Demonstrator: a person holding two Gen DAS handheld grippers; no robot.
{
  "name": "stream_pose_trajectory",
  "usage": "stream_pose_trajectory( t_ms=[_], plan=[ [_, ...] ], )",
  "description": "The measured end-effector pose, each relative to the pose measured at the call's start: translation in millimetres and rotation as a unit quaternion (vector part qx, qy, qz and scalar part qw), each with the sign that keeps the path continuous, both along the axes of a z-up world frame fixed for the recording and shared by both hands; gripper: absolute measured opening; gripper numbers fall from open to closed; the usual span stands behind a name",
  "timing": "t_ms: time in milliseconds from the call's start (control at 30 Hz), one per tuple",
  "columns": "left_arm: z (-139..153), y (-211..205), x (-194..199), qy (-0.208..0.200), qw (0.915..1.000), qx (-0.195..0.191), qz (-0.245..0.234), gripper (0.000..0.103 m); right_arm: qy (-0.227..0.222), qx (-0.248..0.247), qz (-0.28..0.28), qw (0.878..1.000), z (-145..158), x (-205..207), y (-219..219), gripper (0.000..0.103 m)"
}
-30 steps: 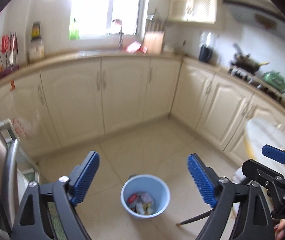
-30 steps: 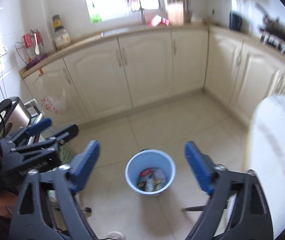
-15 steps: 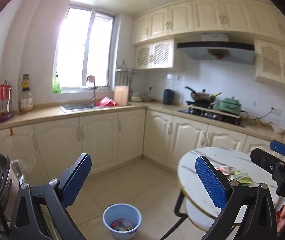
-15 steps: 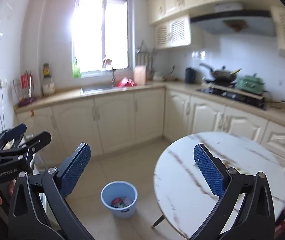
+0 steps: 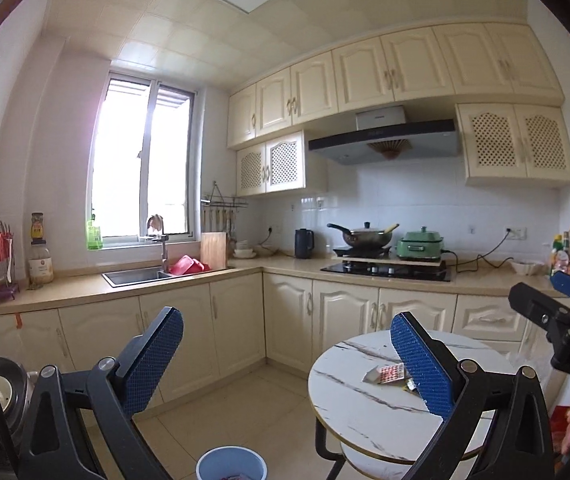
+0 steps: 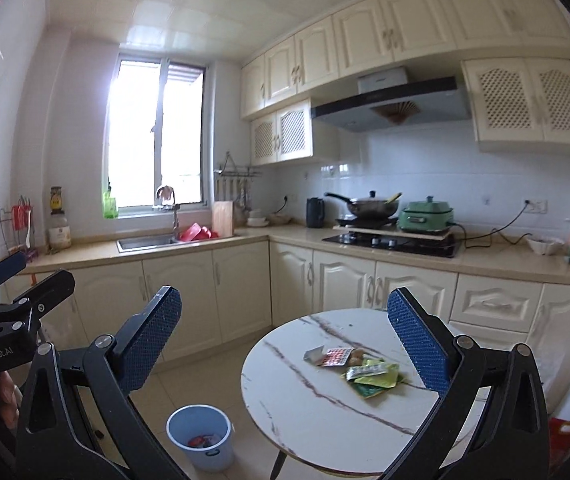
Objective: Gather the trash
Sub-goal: 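Lower both open tools toward the remaining packets on the table, then grasp white paper scrap with left tool while right grasps white barcode sachet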
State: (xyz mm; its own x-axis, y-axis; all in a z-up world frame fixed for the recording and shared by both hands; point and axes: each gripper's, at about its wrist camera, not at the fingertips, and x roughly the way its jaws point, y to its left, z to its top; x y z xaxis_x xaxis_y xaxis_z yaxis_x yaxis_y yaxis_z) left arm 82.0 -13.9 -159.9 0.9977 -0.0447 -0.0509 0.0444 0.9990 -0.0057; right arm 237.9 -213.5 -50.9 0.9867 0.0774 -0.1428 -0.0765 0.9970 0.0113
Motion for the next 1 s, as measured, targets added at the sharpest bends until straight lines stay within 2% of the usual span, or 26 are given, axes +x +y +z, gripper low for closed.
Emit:
stream_pose_trajectory(
  t_ms=[200, 333, 467, 667, 800, 1000],
  plan=[
    [-7.2, -10.8, 14.6, 0.016, 0.9998, 0.008, -0.012, 0.102, 0.002, 0.011, -0.023, 1.0, 1.0, 4.9, -29.5, 0.103],
    [-8.4, -15.8, 48.3, 0.045, 0.9987, 0.009, -0.022, 0.102, 0.022, 0.013, -0.047, 0.999, -11.4, 23.2, -53.5, 0.103],
    [-13.3, -24.2, 83.1, 0.084, 0.9951, 0.003, -0.052, 0.102, 0.057, 0.018, -0.068, 0.996, -34.7, 51.4, -78.7, 0.103],
    [-17.6, -47.7, 173.2, 0.154, 0.9843, 0.013, -0.084, 0.102, 0.141, 0.034, -0.09, 0.985, -86.6, 111.9, -115.6, 0.103],
    [-31.7, -71.9, 237.0, 0.201, 0.9736, 0.032, -0.105, 0.102, 0.198, 0.041, -0.096, 0.975, -122.4, 155.8, -137.6, 0.103],
    [-44.8, -116.9, 361.1, 0.269, 0.9524, 0.066, -0.127, 0.102, 0.266, 0.035, -0.092, 0.959, -168.1, 226.1, -151.4, 0.103]
  ],
)
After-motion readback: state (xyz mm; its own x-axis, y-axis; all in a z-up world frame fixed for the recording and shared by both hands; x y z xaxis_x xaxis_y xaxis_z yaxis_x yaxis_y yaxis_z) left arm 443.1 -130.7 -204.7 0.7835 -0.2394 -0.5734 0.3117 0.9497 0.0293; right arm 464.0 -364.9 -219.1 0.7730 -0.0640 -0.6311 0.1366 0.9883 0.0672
